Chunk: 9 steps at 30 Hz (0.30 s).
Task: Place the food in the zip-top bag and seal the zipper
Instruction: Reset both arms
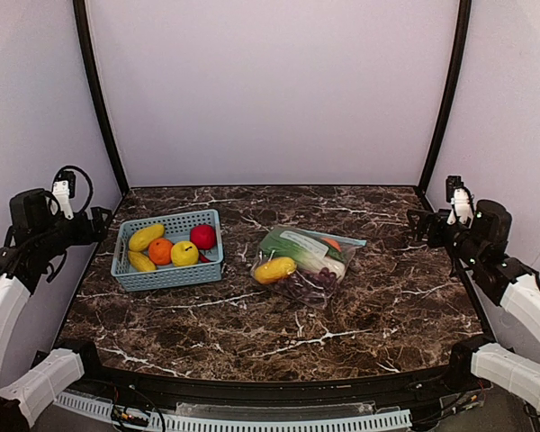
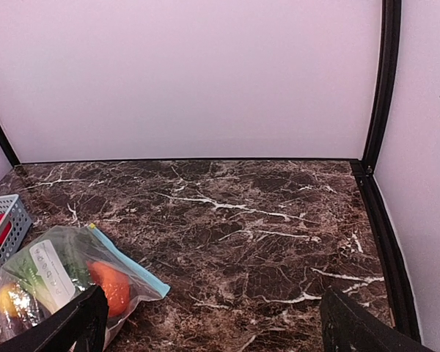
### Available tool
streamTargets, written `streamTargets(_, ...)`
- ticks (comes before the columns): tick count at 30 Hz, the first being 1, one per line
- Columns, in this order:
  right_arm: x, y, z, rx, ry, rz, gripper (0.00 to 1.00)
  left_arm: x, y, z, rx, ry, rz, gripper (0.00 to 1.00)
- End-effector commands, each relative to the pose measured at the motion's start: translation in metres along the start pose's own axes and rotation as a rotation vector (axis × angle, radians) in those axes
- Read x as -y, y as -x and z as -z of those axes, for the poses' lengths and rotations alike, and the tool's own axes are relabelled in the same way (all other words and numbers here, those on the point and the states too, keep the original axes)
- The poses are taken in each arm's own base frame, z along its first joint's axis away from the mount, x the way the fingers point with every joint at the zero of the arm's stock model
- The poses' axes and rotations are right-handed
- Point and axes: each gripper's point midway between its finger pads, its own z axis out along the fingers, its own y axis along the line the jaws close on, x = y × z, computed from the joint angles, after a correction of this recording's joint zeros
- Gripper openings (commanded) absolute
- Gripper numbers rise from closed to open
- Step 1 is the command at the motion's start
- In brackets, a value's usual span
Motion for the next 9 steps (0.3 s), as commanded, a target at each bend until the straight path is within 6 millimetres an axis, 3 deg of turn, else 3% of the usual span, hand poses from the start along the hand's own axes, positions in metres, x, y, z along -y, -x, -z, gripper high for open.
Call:
streamTargets(1,-0.0007,0.0134,0.003,0.046,0.004,0.016,0.99,-0.0007,0.0003,0.001,0.018,0.002,-0.01,0.99)
streamTargets(9,-0.0023,0.0157,0.0055,0.045,0.011,0.02,0.99,0.0022,-0.0017,-0.0016,0.004,-0.017,-0.003,0.99)
